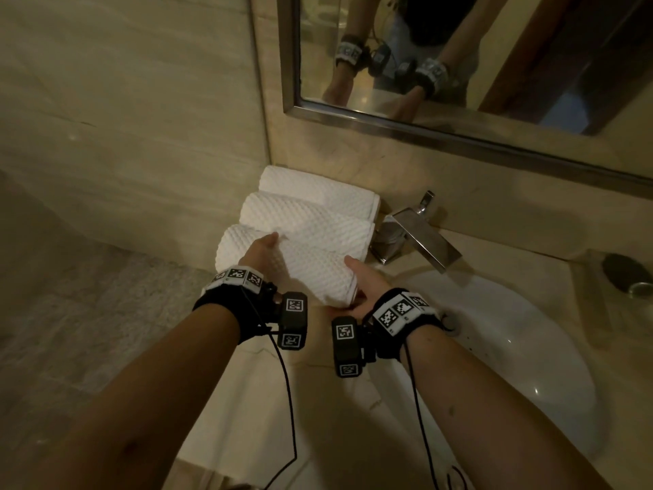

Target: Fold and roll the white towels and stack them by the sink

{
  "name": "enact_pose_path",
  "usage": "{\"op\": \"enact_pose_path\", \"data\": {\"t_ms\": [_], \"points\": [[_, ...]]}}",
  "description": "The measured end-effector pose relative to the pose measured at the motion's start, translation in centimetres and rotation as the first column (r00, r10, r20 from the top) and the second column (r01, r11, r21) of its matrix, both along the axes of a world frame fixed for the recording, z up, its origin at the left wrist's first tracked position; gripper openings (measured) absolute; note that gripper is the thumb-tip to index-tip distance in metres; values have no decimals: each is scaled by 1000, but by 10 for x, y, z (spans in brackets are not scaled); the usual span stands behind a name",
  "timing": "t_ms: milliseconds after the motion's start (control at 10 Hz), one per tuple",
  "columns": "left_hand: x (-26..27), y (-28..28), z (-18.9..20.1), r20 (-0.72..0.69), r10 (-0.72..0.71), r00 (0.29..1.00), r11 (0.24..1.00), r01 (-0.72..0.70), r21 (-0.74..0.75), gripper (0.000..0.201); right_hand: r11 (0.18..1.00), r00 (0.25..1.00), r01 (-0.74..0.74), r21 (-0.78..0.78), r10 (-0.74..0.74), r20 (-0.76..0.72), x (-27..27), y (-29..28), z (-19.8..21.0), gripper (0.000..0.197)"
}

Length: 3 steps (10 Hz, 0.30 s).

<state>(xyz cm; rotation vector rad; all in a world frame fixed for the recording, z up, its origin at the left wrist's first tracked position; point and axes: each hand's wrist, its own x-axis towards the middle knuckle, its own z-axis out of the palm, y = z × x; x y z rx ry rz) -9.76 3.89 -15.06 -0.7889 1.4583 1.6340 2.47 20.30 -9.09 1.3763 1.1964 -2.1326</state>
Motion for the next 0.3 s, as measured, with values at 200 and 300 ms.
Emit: {"op": "enact_pose_path", "data": {"t_ms": [200,300], "points": [[-1,-9,30,-107,6,994,990,-21,-139,88,998,1000,15,61,-14,-28,4,5,9,53],[-1,-19,45,-198,-17,980,945,-49,-322,62,996,996,59,60,-56,-63,6,9,13,29]]}}
